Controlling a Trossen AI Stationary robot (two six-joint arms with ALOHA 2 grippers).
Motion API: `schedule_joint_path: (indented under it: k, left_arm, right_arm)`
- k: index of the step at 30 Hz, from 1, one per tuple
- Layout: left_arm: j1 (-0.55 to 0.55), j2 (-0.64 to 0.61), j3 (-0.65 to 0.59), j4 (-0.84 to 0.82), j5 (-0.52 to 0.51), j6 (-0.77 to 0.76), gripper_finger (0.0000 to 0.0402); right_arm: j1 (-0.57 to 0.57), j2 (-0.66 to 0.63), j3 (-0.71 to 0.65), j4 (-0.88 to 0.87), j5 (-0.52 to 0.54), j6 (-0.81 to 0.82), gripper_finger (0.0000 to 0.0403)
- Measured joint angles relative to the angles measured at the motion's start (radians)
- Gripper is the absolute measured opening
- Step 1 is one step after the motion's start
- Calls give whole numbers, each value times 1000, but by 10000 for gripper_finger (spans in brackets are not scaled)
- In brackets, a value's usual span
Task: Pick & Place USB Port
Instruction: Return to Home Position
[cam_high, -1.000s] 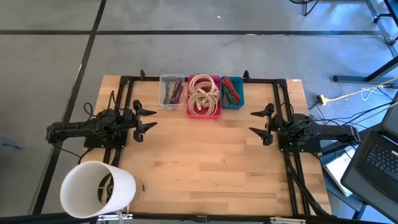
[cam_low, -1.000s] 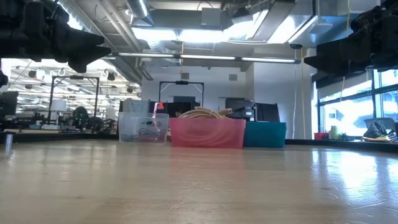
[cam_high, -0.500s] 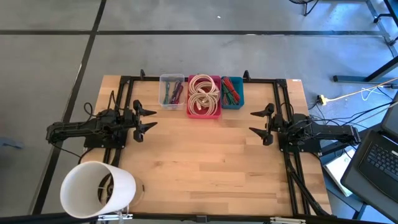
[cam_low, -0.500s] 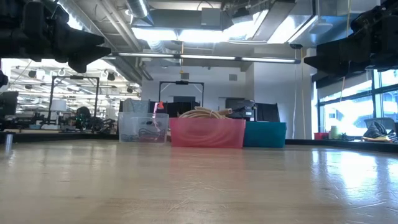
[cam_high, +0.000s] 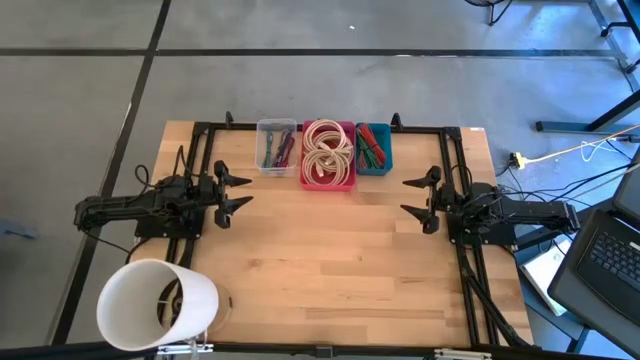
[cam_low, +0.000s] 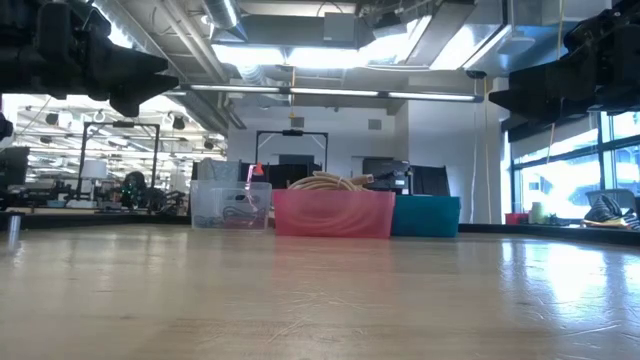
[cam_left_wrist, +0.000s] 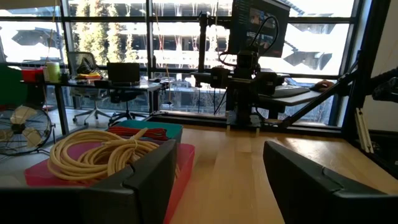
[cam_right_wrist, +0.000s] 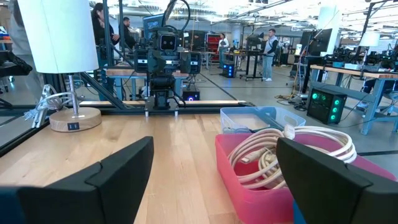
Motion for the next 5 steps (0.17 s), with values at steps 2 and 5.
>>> schedule_joint_path:
  k: [2,5]
  left_arm:
    - [0,0,0,0,0,0,235]
    - [0,0,0,0,0,0,234]
  right_arm:
    - [0,0,0,0,0,0,342]
    - [0,0,0,0,0,0,342]
